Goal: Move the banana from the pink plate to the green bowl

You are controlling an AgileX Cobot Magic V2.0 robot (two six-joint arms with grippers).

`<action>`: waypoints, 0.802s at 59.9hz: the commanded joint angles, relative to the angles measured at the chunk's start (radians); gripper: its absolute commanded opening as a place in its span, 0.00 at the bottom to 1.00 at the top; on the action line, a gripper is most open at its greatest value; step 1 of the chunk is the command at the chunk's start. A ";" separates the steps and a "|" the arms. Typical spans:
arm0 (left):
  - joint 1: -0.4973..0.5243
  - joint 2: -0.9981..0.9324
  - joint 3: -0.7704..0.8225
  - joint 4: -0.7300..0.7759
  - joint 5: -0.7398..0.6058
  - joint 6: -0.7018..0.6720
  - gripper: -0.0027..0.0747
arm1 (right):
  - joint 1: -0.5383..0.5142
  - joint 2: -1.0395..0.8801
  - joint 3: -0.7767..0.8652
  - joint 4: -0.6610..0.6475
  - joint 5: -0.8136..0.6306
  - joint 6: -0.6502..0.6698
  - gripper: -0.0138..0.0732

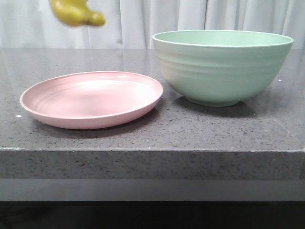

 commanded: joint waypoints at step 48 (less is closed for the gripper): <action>-0.282 -0.001 -0.035 -0.014 -0.091 -0.008 0.23 | 0.383 0.420 -0.287 0.487 -0.241 -0.017 0.85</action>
